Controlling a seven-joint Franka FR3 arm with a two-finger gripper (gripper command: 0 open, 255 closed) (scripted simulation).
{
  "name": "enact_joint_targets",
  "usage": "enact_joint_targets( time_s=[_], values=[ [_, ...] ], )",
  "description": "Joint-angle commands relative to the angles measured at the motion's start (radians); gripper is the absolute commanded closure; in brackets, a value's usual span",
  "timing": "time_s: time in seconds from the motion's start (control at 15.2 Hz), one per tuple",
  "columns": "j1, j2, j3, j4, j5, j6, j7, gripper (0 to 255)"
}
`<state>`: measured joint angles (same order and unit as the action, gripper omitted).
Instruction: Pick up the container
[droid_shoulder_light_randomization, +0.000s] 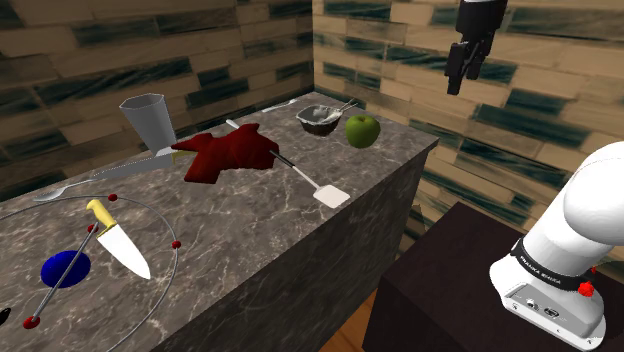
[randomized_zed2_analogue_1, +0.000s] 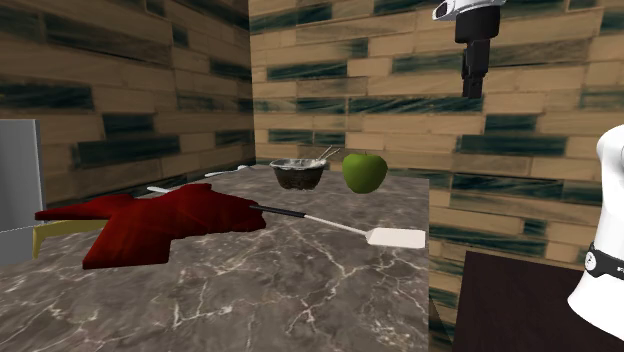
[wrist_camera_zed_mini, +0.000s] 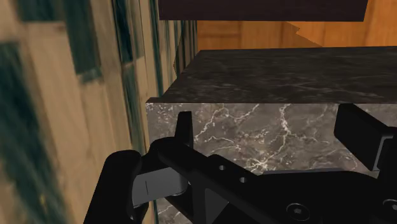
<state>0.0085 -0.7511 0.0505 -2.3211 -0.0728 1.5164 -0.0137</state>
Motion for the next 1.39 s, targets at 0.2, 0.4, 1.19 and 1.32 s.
enact_joint_targets(
  time_s=[0.2, 0.4, 1.19, 1.32],
  values=[
    [0.008, 0.105, -0.031, 0.036, 0.006, 0.076, -0.051, 0],
    [0.018, 0.215, -0.059, 0.084, 0.019, 0.142, -0.104, 0],
    [0.053, 0.676, -0.126, 0.405, 0.137, 0.285, -0.331, 0],
    [0.054, 0.755, -0.128, 0.478, 0.164, 0.288, -0.368, 0]
  ],
)
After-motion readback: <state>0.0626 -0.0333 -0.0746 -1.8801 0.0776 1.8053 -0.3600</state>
